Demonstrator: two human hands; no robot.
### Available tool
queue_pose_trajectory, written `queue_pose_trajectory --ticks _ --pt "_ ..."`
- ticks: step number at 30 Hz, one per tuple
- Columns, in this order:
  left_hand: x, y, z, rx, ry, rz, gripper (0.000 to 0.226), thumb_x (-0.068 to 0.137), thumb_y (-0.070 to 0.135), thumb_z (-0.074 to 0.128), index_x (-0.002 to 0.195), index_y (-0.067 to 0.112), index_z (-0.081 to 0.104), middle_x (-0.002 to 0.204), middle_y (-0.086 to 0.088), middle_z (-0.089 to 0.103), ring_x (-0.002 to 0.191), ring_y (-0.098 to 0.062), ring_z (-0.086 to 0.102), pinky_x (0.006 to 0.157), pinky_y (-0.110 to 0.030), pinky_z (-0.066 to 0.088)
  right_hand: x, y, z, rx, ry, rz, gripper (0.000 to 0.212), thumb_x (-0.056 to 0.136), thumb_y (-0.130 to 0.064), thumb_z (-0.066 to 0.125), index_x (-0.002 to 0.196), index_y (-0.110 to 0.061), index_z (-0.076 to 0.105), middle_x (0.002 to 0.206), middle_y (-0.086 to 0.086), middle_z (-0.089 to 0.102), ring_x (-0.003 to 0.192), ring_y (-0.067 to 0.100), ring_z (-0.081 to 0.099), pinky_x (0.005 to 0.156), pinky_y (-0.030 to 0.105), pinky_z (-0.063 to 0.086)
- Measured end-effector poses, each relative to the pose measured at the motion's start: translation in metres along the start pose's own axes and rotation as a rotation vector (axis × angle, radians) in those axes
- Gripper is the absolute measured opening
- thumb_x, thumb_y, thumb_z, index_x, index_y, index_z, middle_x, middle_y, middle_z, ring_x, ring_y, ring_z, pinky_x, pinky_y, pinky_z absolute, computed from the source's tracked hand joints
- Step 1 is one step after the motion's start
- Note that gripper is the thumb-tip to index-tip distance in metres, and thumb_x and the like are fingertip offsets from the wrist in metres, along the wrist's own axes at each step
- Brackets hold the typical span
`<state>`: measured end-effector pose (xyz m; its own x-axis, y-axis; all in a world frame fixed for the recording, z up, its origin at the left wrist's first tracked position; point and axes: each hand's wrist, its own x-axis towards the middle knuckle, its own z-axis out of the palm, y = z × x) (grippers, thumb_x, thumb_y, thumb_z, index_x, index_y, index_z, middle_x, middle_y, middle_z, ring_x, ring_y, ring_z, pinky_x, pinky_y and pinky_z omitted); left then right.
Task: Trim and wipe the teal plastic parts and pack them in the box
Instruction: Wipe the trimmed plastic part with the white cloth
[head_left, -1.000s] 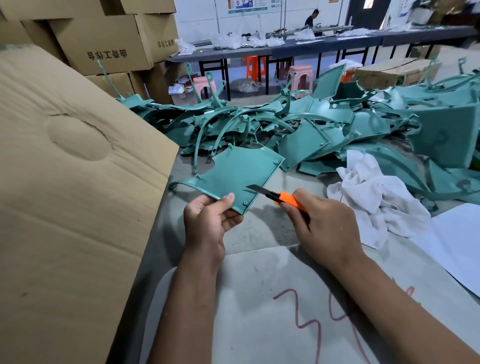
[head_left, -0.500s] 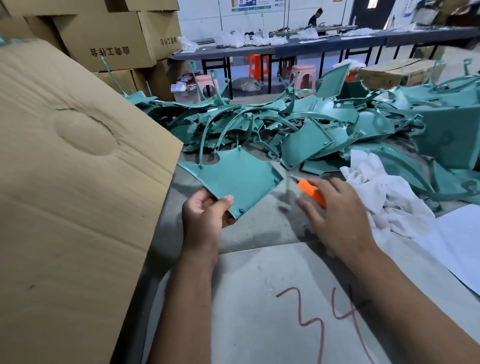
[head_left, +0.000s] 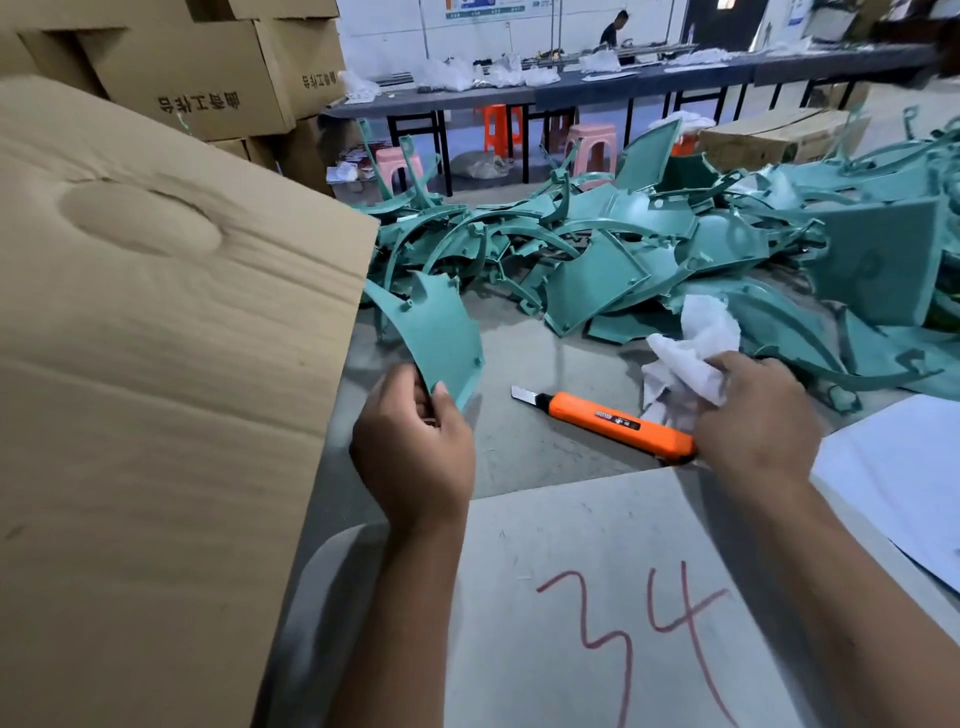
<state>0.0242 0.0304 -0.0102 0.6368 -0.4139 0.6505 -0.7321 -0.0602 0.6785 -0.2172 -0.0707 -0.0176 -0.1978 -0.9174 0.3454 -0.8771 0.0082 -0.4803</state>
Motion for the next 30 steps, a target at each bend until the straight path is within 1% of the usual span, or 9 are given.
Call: queue_pose_trajectory --ticks 3,5,8,11,13,17,22,27,30 --pt "-0.003 0.006 0.007 -0.205 -0.087 -0.178 0.014 0.087 0.006 0.072 0.079 0.014 0.063 0.07 0.004 0.069 0.065 -0.02 0.068 0.062 -0.039 0.058 -0.004 -0.002 -0.005 0.299 0.232 -0.092 0.052 0.073 0.01 0.061 0.119 -0.012 0.07 0.105 0.013 0.055 0.087 0.026 0.05 0.075 0.028 0.035" --pt "-0.008 0.017 0.016 -0.706 -0.236 -0.626 0.016 0.09 -0.004 0.069 0.087 0.013 0.068 0.079 0.0 0.075 0.076 -0.023 0.071 0.062 -0.037 0.062 -0.008 -0.007 -0.008 0.484 0.393 -0.202 0.043 0.077 0.003 0.061 0.118 -0.009 0.065 0.111 0.014 0.052 0.092 0.015 0.045 0.081 0.017 0.035" --pt "-0.016 0.029 0.024 -1.111 -0.366 -0.985 0.024 0.09 -0.012 0.066 0.098 0.01 0.069 0.099 -0.011 0.076 0.091 -0.03 0.071 0.06 -0.031 0.06 -0.014 -0.023 -0.005 0.831 0.311 -0.158 0.035 0.086 -0.006 0.059 0.12 -0.011 0.062 0.117 0.012 0.06 0.1 0.015 0.054 0.091 0.015 0.043" --pt "-0.023 0.038 0.03 -1.188 -0.42 -0.944 0.031 0.085 -0.017 0.067 0.101 0.01 0.071 0.099 -0.012 0.078 0.089 -0.028 0.074 0.065 -0.033 0.061 -0.036 -0.05 0.001 1.254 -0.088 0.138 0.032 0.095 -0.001 0.062 0.12 -0.02 0.07 0.108 -0.006 0.077 0.1 0.014 0.072 0.081 0.029 0.058" --pt "-0.028 0.041 0.034 -1.129 -0.414 -0.843 0.029 0.081 -0.017 0.071 0.097 0.008 0.072 0.097 -0.011 0.079 0.087 -0.026 0.075 0.073 -0.036 0.061 -0.047 -0.059 0.004 1.392 -0.328 0.256 0.018 0.1 -0.007 0.063 0.107 -0.019 0.075 0.102 0.004 0.08 0.096 0.029 0.076 0.076 0.041 0.061" --pt "-0.025 0.037 0.034 -0.919 -0.343 -0.737 0.028 0.075 -0.007 0.083 0.093 0.012 0.072 0.089 -0.001 0.08 0.082 -0.017 0.077 0.068 -0.029 0.06 -0.056 -0.056 -0.002 1.573 -0.759 0.119 0.01 0.096 -0.012 0.069 0.103 -0.011 0.076 0.102 0.021 0.076 0.086 0.032 0.074 0.067 0.039 0.059" --pt "-0.026 0.041 0.032 -1.043 -0.512 -0.723 0.029 0.082 -0.009 0.077 0.108 0.004 0.072 0.101 -0.012 0.078 0.087 -0.024 0.076 0.068 -0.033 0.061 -0.051 -0.053 0.006 1.141 -0.356 -0.101 0.005 0.091 -0.01 0.078 0.091 -0.014 0.075 0.087 0.007 0.079 0.084 0.026 0.076 0.073 0.037 0.059" --pt "-0.022 0.039 0.033 -0.936 -0.637 -0.604 0.033 0.089 -0.012 0.067 0.117 0.004 0.067 0.108 -0.012 0.077 0.097 -0.029 0.075 0.073 -0.037 0.063 -0.044 -0.042 0.011 1.167 -0.318 -0.075 0.018 0.095 -0.018 0.076 0.078 -0.014 0.071 0.064 0.013 0.069 0.057 0.022 0.065 0.055 0.033 0.051" --pt "-0.02 0.031 0.032 -0.861 -0.744 -0.507 0.034 0.09 -0.013 0.066 0.108 0.016 0.068 0.1 -0.001 0.079 0.089 -0.019 0.076 0.066 -0.03 0.061 -0.038 -0.041 0.013 1.295 -0.256 0.094 0.011 0.095 -0.017 0.074 0.087 -0.01 0.076 0.075 0.027 0.071 0.062 0.036 0.067 0.056 0.047 0.054"
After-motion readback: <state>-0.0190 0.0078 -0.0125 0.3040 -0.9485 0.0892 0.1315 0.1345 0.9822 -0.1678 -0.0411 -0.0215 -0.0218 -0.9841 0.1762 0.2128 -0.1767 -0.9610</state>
